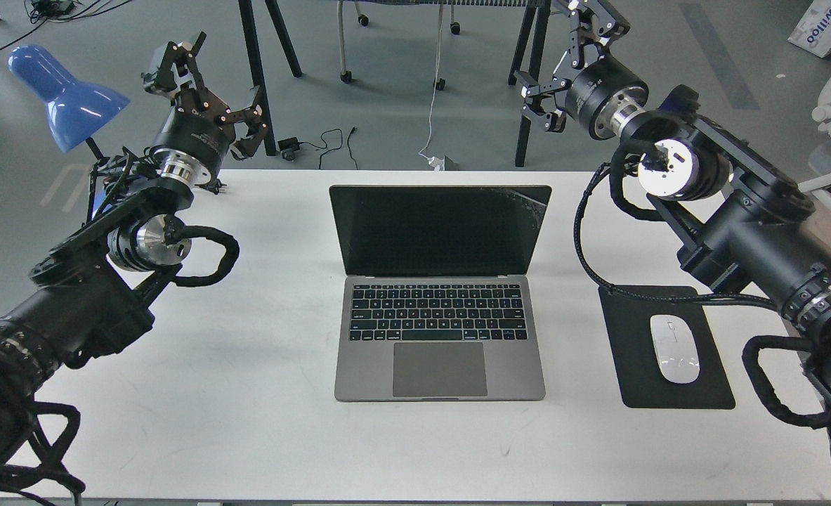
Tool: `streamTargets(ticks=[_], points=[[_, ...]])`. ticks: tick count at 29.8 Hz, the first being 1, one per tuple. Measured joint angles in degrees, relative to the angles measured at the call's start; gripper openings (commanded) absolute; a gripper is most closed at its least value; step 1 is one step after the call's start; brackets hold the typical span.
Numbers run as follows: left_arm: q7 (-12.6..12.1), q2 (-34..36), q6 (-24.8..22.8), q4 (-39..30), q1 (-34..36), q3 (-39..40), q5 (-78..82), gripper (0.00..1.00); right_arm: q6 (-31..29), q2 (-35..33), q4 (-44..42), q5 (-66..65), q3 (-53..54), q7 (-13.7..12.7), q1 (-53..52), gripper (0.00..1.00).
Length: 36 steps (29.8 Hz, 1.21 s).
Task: Close notebook with right arm
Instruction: 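Swing the right gripper over toward the top edge of the laptop screen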
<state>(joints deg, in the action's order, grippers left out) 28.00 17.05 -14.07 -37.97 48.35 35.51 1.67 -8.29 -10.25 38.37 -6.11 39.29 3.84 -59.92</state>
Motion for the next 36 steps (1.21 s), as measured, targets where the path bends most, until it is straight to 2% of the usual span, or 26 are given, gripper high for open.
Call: streamTargets(ticks=[6, 12, 21, 36], points=[[0.00, 0.00, 0.00, 0.00, 0.00, 0.08, -0.01, 1.00, 6.63, 3.18, -0.42, -7.71, -2.89, 0.03, -1.75, 1.00], [0.00, 0.00, 0.00, 0.00, 0.00, 0.09, -0.01, 1.00, 9.60, 5.49, -1.64, -14.88, -3.55, 0.03, -1.98, 1.00], [0.00, 0.00, 0.00, 0.00, -0.02, 0.18, -0.01, 1.00, 9.89, 7.61, -7.68, -17.19, -6.05, 0.03, -2.54, 1.00], [0.00, 0.00, 0.00, 0.00, -0.07, 0.26, -0.01, 1.00, 8.81, 7.03, -7.06, -17.04, -14.87, -0.49, -2.67, 1.00]])
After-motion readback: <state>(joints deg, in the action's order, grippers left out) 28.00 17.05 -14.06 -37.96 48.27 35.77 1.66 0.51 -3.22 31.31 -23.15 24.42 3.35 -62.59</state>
